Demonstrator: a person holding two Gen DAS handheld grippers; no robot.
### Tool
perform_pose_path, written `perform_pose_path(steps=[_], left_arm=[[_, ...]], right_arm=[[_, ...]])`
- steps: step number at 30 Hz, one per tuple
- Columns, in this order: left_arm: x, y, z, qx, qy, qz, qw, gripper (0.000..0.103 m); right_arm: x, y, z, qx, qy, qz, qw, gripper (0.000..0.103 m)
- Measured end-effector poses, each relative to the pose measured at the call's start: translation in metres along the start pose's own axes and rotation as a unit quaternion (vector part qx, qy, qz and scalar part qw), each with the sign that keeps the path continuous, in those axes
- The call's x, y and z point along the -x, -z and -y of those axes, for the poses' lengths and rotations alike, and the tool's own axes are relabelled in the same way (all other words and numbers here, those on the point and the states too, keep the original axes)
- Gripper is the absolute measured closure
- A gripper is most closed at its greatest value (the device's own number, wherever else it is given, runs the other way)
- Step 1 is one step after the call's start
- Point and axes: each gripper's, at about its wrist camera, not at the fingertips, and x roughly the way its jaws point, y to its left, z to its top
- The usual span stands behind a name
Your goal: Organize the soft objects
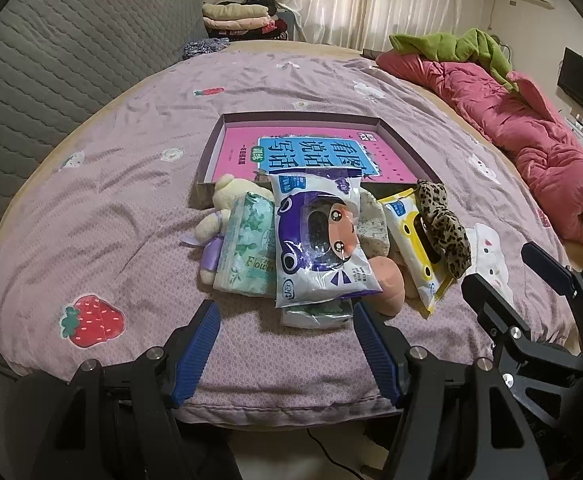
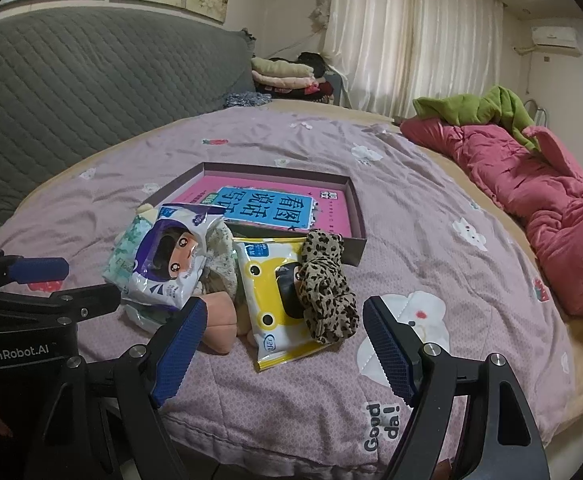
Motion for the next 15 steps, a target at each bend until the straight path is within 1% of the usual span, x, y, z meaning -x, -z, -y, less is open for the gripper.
perform_pose_path(steps=[15], left_arm=[[0.002,0.0001,0.0017,-0.001,0.008,-0.002,1.0,0.034]], right_arm=[[-0.0001,-0.0008,0.0,-0.002,0.0,0.001,1.0,0.022]])
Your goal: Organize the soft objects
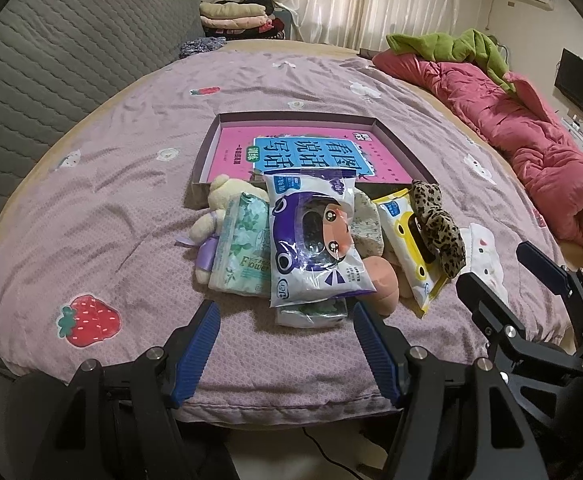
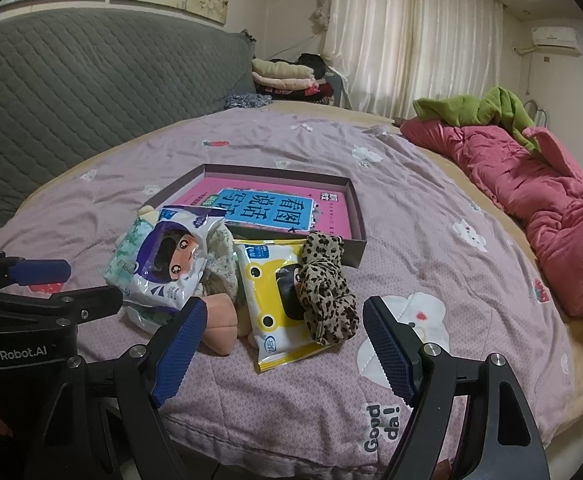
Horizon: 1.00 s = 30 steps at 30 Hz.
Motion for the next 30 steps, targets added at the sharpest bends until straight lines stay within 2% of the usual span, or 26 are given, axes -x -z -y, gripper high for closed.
perform_pose_path(steps=[17,30], left_arm=[[0.001,0.002,0.002,0.003,0.009,-0.001,1.0,0.034],[-0.005,0.0,0.0,0.015,0.036,-0.012,0.9992,0.034]], right_arm=[[0.0,-0.001,-0.001,-0.001,0.001,0.003,1.0,0.022],[0.0,-0.001,0.016,-0.026,0.002,0.005,1.0,0.022]])
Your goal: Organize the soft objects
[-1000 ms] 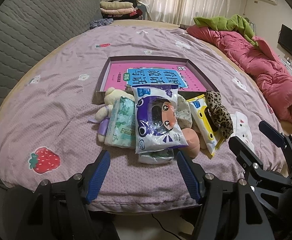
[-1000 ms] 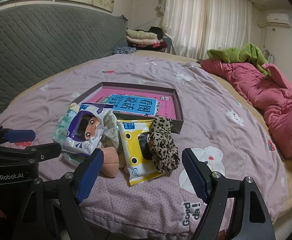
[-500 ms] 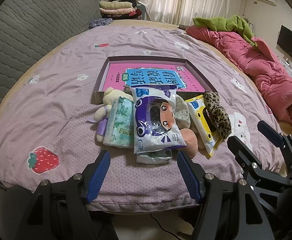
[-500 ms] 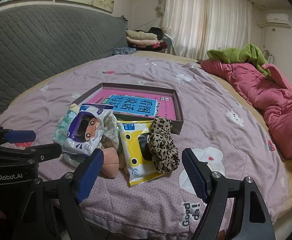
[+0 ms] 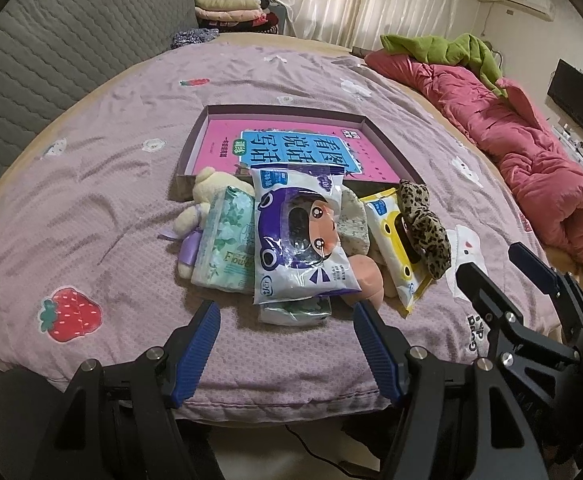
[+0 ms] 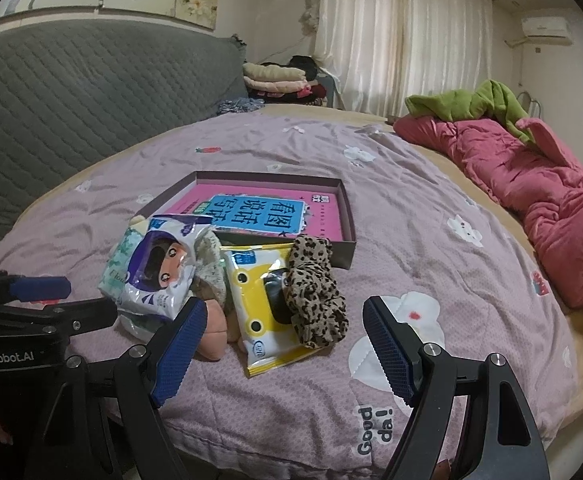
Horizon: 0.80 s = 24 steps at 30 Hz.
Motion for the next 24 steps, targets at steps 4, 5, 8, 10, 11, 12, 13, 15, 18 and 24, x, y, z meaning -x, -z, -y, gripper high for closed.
perform_pose_path(steps=[4,5,8,10,11,12,13,15,18,24], left_arm=[[-0.004,0.0,0.0,0.003,0.007,-0.005,1.0,0.034],[-0.006,0.0,0.001,0.003,0.01,-0.006,0.9999,0.034],[-0.011,-0.003,0.002,0.006,0.016,-0.012,0.9998,0.034],[-0.015,-0.009,0.004,0.01,0.018,-0.012,0.9997,0.034],[-0.016,-0.012,0.004,0.011,0.02,-0.011,0.9997,0.034],[-0.019,-0.017,0.005,0.013,0.023,-0.011,0.9996,0.034],[-0.022,-0.021,0.004,0.016,0.025,-0.013,0.9995,0.034],[-0.028,-0.027,0.003,0.024,0.028,-0.022,0.9991,0.034],[-0.04,-0.034,0.002,0.031,0.026,-0.036,0.9985,0.034],[-0.053,-0.041,0.0,0.038,0.027,-0.046,0.9978,0.034]], right_arm=[[-0.002,0.001,0.006,-0.008,0.001,-0.003,1.0,0.022],[-0.003,0.001,0.008,-0.01,0.001,-0.003,1.0,0.022],[-0.005,0.002,0.011,-0.015,0.0,-0.005,1.0,0.022],[-0.008,0.002,0.013,-0.017,0.0,-0.008,1.0,0.022],[-0.01,0.002,0.014,-0.019,0.001,-0.009,1.0,0.022],[-0.011,0.002,0.016,-0.022,0.001,-0.011,1.0,0.022],[-0.012,0.002,0.018,-0.024,0.002,-0.012,1.0,0.022],[-0.014,0.003,0.021,-0.029,0.002,-0.013,0.999,0.022],[-0.017,0.003,0.024,-0.035,0.003,-0.012,0.999,0.022],[-0.026,0.002,0.029,-0.041,-0.002,-0.019,0.999,0.022]])
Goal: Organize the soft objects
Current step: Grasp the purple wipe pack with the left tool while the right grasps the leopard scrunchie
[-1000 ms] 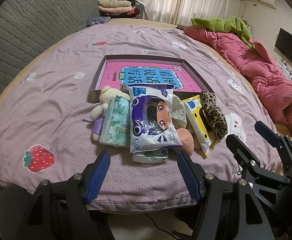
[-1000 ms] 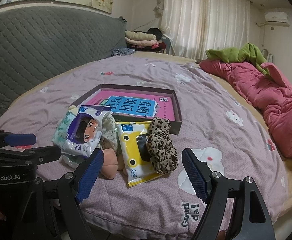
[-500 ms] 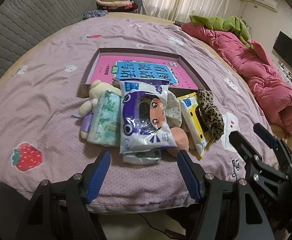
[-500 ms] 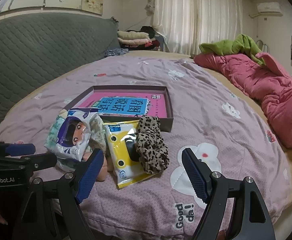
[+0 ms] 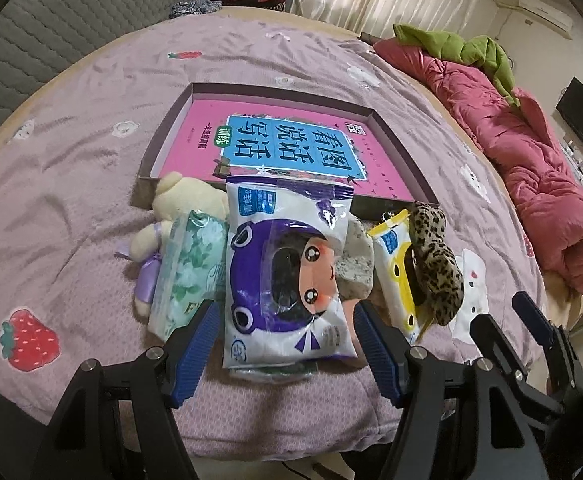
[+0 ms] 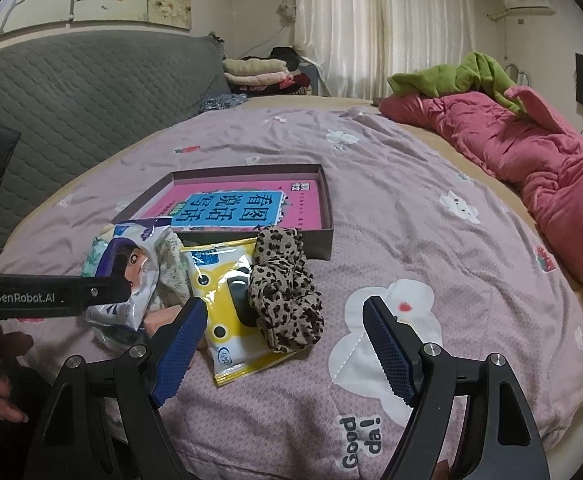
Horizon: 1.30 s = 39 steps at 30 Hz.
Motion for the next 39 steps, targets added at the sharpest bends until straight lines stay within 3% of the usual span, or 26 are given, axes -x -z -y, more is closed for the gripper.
perform_pose_path(steps=[8,17,22,28,39], left_arm=[[-0.015,-0.003,-0.001,0.009,0.001,-0.011,0.9999,0.034],[-0.025,-0.006,-0.003,0.012,0.0,-0.018,0.9998,0.034],[-0.031,-0.009,-0.006,0.015,0.005,-0.022,0.9996,0.036],[-0.031,-0.011,-0.01,0.017,0.007,-0.016,0.9997,0.046],[-0.011,-0.017,-0.011,0.013,0.03,0.022,0.9992,0.065]], right_arm=[[-0.024,-0.001,0.004,-0.003,-0.007,-0.019,1.0,0.022],[-0.06,-0.005,0.011,0.03,0.048,-0.037,0.998,0.024],[-0.076,-0.007,0.009,0.06,0.043,-0.038,0.997,0.08],[-0.074,-0.01,0.008,0.071,0.028,-0.027,0.997,0.091],[-0.053,-0.02,0.01,0.062,0.016,0.015,0.998,0.095]])
